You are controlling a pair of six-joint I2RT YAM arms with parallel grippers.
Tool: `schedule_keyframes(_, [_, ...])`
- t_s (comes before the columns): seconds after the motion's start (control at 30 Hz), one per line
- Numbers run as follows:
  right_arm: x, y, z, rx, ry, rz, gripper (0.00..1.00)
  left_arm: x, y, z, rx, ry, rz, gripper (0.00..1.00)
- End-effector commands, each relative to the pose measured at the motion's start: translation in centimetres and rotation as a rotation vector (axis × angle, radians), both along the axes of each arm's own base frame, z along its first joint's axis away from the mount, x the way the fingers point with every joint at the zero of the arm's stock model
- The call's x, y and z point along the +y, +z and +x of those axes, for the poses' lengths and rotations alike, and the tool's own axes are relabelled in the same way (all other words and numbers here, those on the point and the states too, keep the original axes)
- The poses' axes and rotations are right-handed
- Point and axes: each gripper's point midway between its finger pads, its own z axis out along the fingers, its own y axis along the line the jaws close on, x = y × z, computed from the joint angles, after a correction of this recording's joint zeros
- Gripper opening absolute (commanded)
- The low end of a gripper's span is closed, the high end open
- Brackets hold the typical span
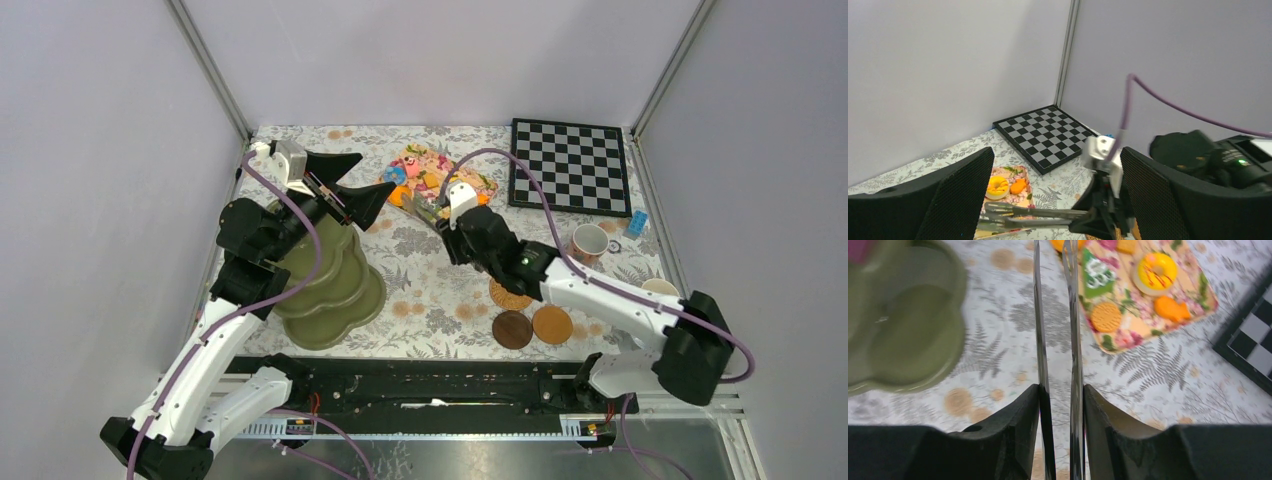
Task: Serve the afternoon tea
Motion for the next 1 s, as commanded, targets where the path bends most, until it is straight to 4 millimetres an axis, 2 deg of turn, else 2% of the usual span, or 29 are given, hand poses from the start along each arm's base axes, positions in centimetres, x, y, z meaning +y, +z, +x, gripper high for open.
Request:
schedule_keyframes(0.0, [-2.3,0.0,4.4,0.024,-0.185,-0.021,0.42,0.0,1.5,-0.6,-0.057,-0.017,-0.025,0.99])
schedule_keyframes(0.07, [-2.8,-0.8,5.8,0.064,-0.215,-0.031,0.42,0.0,1.5,-0.6,-0.058,-0.016,-0.025,0.99])
schedule_keyframes(0.17, [-2.5,-1.0,7.8,0.07,-0.221,-0.048,0.43,0.0,1.6,-0.7,-0.06,-0.021,-0.026,0.99])
schedule_keyframes(0.6, [1.4,-2.2,16.5,0.058,-0.247,-0.146,0.47,0.0,1.6,-0.7,-0.061,-0.019,-0.025,0.99])
schedule_keyframes(0.77, [2.4,-3.0,18.1,0.064,-0.249,-0.181,0.48,0.1,1.7,-0.8,-0.064,-0.019,-0.027,0.99])
schedule_keyframes(0.97, [3.0,-3.9,19.2,0.069,-0.254,-0.186,0.48,0.1,1.9,-1.0,-0.069,-0.022,-0.028,0.99])
